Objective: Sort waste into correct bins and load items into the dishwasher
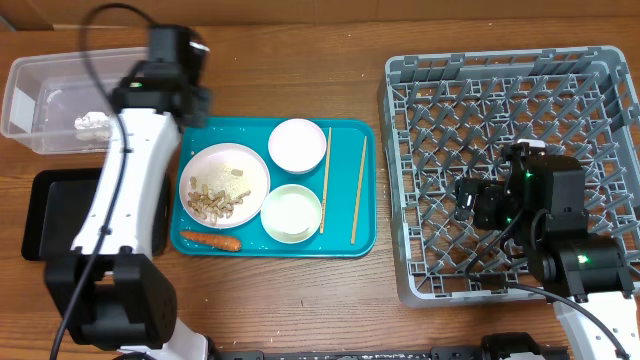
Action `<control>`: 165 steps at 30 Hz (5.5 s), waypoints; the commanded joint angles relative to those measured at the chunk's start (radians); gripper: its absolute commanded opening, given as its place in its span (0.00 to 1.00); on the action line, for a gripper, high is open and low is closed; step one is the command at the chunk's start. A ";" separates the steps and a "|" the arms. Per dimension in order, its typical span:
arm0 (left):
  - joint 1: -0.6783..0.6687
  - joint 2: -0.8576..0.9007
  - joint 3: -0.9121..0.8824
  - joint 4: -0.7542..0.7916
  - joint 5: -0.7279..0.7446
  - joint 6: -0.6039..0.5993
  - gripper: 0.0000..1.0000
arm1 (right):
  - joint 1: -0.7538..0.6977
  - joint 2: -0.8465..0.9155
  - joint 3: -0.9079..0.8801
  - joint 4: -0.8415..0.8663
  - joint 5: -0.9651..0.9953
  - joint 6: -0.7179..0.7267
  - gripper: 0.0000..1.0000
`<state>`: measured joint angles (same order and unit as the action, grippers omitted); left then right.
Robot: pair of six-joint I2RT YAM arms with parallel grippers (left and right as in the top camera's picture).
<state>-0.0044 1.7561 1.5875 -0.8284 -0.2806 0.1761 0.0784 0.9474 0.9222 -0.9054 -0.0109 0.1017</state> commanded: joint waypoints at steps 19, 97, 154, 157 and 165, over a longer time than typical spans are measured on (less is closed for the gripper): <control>0.230 0.105 0.016 0.325 0.153 -0.114 0.50 | -0.006 -0.002 0.032 0.003 0.002 0.004 1.00; -0.240 -0.010 -0.015 -0.182 1.614 -0.200 0.04 | -0.105 0.268 0.034 0.468 -1.458 -0.188 1.00; -0.035 -0.286 -0.014 -0.368 0.559 -0.364 0.42 | -0.244 0.199 0.229 -0.024 -0.407 -0.018 0.36; 0.001 -0.314 -0.014 -0.394 0.515 -0.364 0.43 | -0.314 0.199 0.276 -0.143 -0.243 0.016 0.36; 0.009 -0.316 -0.014 -0.406 0.505 -0.364 0.45 | -0.553 0.250 0.278 -0.303 0.078 0.109 0.36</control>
<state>0.0017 1.4406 1.5589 -1.2346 0.2554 -0.1883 -0.4175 1.1755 1.1809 -1.1961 -0.1062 0.1749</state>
